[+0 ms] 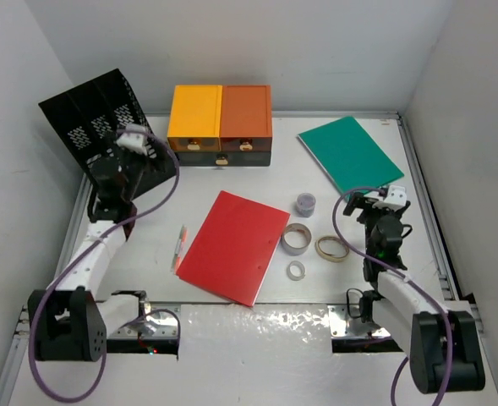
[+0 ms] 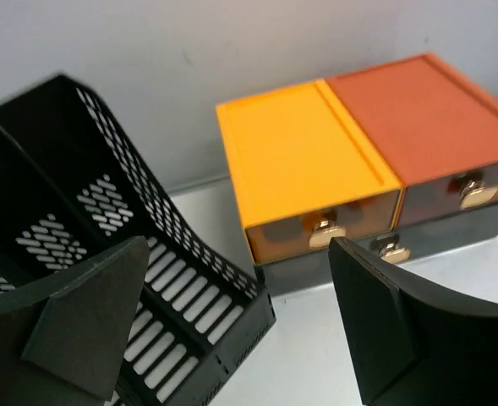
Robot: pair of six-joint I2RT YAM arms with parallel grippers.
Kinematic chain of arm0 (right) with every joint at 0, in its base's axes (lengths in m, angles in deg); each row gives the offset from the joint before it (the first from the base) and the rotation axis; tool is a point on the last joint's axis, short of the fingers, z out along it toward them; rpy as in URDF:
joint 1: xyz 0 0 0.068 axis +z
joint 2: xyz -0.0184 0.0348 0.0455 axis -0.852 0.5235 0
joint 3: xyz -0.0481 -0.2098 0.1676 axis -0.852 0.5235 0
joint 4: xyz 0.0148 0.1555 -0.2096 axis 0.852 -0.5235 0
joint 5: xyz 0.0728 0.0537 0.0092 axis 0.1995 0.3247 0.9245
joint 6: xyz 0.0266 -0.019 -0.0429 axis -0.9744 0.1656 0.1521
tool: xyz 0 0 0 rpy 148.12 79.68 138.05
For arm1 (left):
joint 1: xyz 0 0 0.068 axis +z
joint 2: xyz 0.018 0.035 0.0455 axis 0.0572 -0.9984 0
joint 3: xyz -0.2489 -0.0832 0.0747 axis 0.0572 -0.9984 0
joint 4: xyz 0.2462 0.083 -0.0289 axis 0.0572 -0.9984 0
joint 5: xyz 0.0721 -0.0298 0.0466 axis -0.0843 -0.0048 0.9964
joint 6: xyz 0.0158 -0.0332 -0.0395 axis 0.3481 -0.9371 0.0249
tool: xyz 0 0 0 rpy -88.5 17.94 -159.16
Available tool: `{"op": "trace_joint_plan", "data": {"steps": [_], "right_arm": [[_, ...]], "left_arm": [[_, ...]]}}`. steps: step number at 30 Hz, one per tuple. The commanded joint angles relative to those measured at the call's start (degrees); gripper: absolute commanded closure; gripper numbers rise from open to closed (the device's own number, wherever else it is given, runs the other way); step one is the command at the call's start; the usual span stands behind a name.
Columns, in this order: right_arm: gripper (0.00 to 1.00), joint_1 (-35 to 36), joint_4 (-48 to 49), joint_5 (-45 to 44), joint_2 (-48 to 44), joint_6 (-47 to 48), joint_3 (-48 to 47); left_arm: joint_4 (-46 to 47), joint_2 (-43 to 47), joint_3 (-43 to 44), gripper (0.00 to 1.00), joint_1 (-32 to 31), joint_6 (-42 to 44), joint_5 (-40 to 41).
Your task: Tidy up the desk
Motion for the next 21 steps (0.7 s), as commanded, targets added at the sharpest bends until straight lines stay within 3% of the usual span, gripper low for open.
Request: {"op": "trace_joint_plan", "data": {"steps": [1, 4, 7, 10, 15, 17, 21], "right_arm": [[0.01, -0.1, -5.5, 4.9, -3.2, -7.0, -4.1], [0.01, -0.1, -16.8, 3.1, -4.4, -8.5, -7.6], [0.04, -0.1, -23.1, 1.7, -3.6, -9.5, -10.0], [0.09, 0.0, -26.9, 0.4, -3.1, -10.6, -10.2], [0.12, -0.1, -24.1, -3.0, -3.6, -12.9, -4.6], [0.12, -0.1, -22.3, -4.4, -3.3, -13.3, -3.4], [0.13, -0.1, -21.0, -4.7, -1.7, -13.5, -2.6]], "left_arm": [[-28.5, 1.4, 7.4, 0.14, -2.2, 1.9, 0.0], [-35.2, -0.5, 11.1, 0.18, -7.5, 1.0, 3.2], [-35.3, -5.4, 14.3, 0.18, -14.4, 1.3, 9.0], [-35.1, -11.1, 19.1, 0.18, -14.9, 0.2, 14.6], [-37.0, -18.7, 25.9, 0.24, -15.3, -1.9, 17.5], [-36.2, -21.4, 27.6, 0.31, -15.6, -3.0, 18.4], [-34.0, -25.3, 29.8, 0.32, -15.9, -5.0, 16.3]]}}
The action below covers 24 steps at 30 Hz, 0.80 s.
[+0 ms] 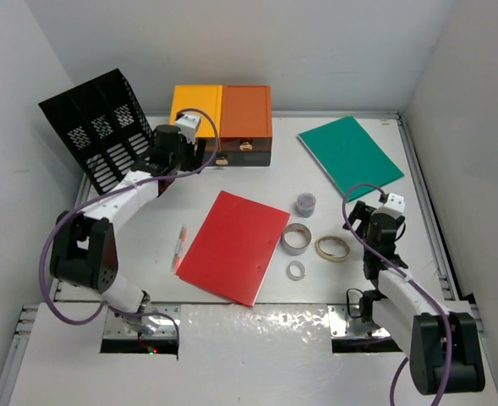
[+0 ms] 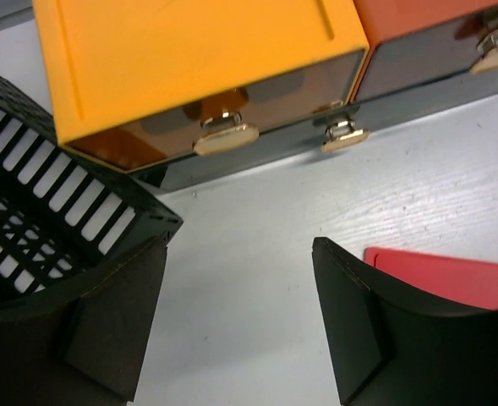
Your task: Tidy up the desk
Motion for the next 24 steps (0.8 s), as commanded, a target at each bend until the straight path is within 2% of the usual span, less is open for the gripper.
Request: {"op": "trace_joint_plan", "data": {"steps": [1, 8, 12, 20, 24], "right_arm": [[0.13, -0.1, 3.0, -1.7, 1.1, -1.3, -0.3], [0.13, -0.1, 4.1, -1.3, 2.1, -0.7, 0.8], [0.14, -0.1, 8.8, 0.4, 1.9, -0.7, 3.2], [0.14, -0.1, 8.0, -0.5, 3.4, -0.7, 2.3], [0.14, -0.1, 8.0, -0.5, 3.9, -0.8, 2.0]], "left_arm": [[2.8, -3.5, 3.5, 0.32, -0.6, -2.8, 0.5], [1.9, -12.4, 11.6, 0.35, -0.6, -5.8, 8.6], [7.8, -13.1, 11.0, 0.36, -0.6, -7.6, 7.1], [8.5, -18.2, 13.7, 0.5, -0.6, -9.4, 7.5], [7.6, -19.5, 14.7, 0.66, -0.6, -9.4, 8.2]]}}
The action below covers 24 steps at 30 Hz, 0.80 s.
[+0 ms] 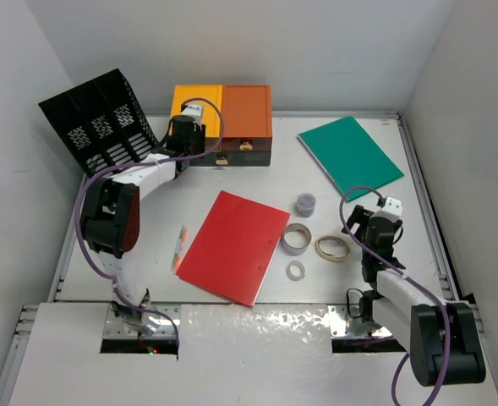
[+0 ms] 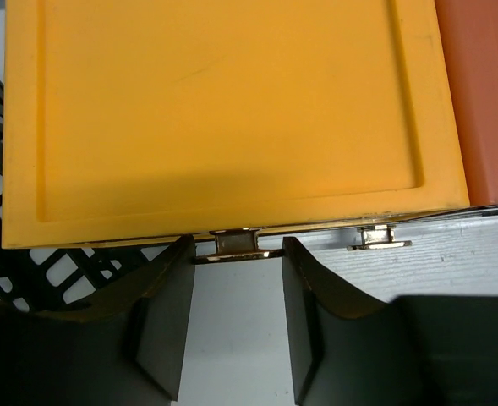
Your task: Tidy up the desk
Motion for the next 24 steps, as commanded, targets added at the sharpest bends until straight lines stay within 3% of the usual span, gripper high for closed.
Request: {"op": "trace_joint_plan", "data": {"steps": [1, 8, 13, 24], "right_arm": [[0.14, -0.1, 3.2, -0.3, 0.4, -0.3, -0.8], [0.14, -0.1, 3.2, -0.3, 0.6, -0.3, -1.0], [0.14, -0.1, 3.2, -0.3, 0.7, -0.3, -1.0], [0.14, -0.1, 3.6, -0.8, 0.7, -0.4, -0.8]], "left_arm": [[1.5, -0.7, 2.4, 0.69, -0.3, -0.9, 0.7], [-0.4, 1.4, 1.3, 1.0, -0.2, -1.0, -0.2], [-6.3, 7.3, -1.8, 1.0, -0.3, -0.6, -3.7], [-9.3, 18.2, -11.8, 1.0, -0.3, 4.3, -7.1]]}}
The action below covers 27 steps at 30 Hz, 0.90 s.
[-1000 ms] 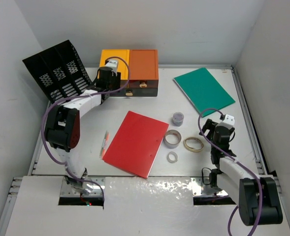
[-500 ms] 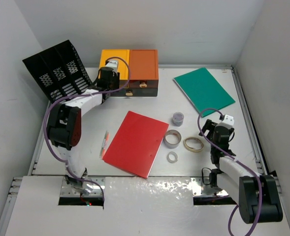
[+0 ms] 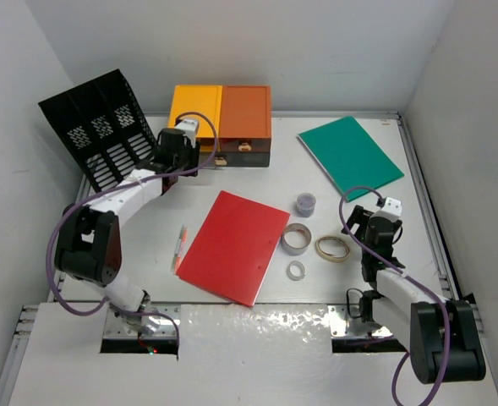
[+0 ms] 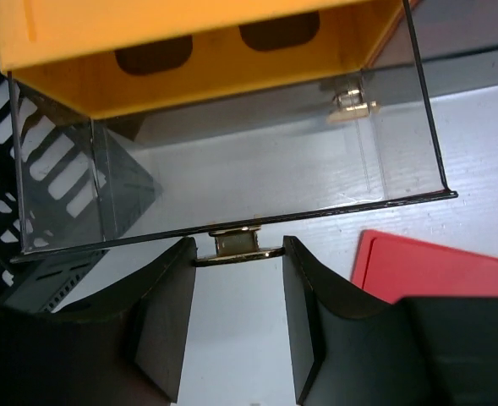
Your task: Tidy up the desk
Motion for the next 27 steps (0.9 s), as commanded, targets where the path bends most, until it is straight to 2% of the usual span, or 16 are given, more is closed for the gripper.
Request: {"op": "trace_joint_plan", "data": {"steps": [1, 13, 20, 27], "right_arm": [[0.14, -0.1, 3.4, -0.7, -0.3, -0.5, -0.8], [0.14, -0.1, 1.3, 0.5, 0.5, -0.2, -2.4], [0.13, 0.0, -0.7, 2.5, 3.7, -0.1, -4.8], [0.13, -0.1, -1.1, 2.6, 3.5, -0.2, -4.8]], "left_arm": [[-0.2, 4.5, -2.0, 1.0, -0.2, 3.4, -2.7], [-4.2, 10.7, -8.1, 1.0, -0.2, 6.6, -9.7], [-1.8, 10.1, -8.4, 1.0, -0.8, 8.6, -14.0], [3.2, 8.1, -7.3, 1.0, -5.0, 10.5, -13.6]]}}
